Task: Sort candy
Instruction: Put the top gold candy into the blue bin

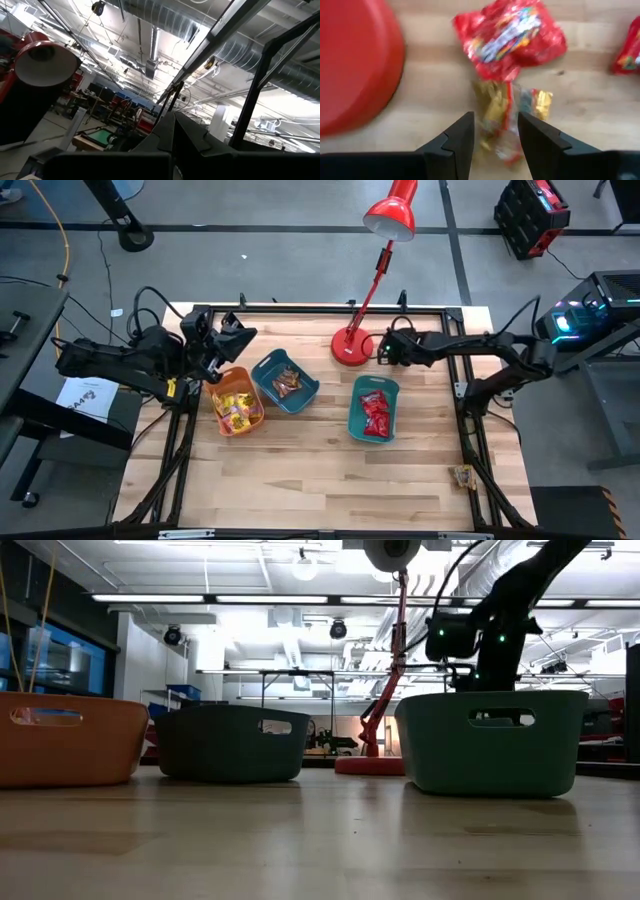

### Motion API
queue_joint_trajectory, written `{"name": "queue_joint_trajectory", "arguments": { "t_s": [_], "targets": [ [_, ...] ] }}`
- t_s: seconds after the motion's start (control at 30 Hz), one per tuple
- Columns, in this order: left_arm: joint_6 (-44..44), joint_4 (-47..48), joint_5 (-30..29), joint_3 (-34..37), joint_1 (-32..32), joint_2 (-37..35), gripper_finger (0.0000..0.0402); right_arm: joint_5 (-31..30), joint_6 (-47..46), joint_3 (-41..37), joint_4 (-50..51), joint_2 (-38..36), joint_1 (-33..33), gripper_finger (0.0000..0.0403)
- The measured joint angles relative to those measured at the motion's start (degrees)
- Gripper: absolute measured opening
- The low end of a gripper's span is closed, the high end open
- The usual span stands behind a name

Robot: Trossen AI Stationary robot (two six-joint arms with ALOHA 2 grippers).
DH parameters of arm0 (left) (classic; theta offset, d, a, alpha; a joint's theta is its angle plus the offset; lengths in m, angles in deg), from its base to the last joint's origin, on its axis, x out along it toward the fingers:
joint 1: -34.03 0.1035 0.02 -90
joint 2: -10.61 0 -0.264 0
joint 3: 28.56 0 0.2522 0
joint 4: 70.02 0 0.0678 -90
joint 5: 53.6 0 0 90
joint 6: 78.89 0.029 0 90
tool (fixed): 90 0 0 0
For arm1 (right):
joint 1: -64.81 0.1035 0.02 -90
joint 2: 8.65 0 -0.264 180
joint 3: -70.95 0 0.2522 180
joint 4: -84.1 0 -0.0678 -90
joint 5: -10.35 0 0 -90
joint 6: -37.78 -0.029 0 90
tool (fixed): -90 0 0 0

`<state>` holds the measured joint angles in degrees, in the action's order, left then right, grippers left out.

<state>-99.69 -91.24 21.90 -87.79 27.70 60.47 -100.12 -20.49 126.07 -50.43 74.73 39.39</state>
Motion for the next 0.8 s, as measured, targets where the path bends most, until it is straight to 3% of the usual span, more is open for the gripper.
{"name": "queue_joint_trajectory", "arguments": {
  "t_s": [0.27,0.33,0.43,0.6,0.7,0.8],
  "targets": [
    [-0.06,1.18,-1.29,0.0,0.0,0.45,0.0,4.25,1.42,-0.13,-2.05,5.35,-1.49,0.0137],
    [-0.08,1.17,-1.31,0.0,0.0,0.61,0.0,4.14,1.57,-0.08,-1.9,5.9,-0.32,0.0107],
    [-0.05,1.13,-1.31,0.0,0.0,0.63,0.0,3.73,2.54,-0.01,-0.86,4.92,2.38,0.0027],
    [1.42,0.91,-2.56,0.0,0.0,0.61,0.0,2.22,4.3,5.09,-2.42,-0.71,8.74,0.0015],
    [1.46,0.99,-3.9,0.0,0.0,0.61,0.0,0.32,6.88,8.53,-11.95,-1.75,13.31,0.0007],
    [1.49,1.28,-4.29,0.0,0.0,0.61,0.0,5.07,8.77,11.09,-25.45,-0.12,16.05,0.001]
  ]
}}
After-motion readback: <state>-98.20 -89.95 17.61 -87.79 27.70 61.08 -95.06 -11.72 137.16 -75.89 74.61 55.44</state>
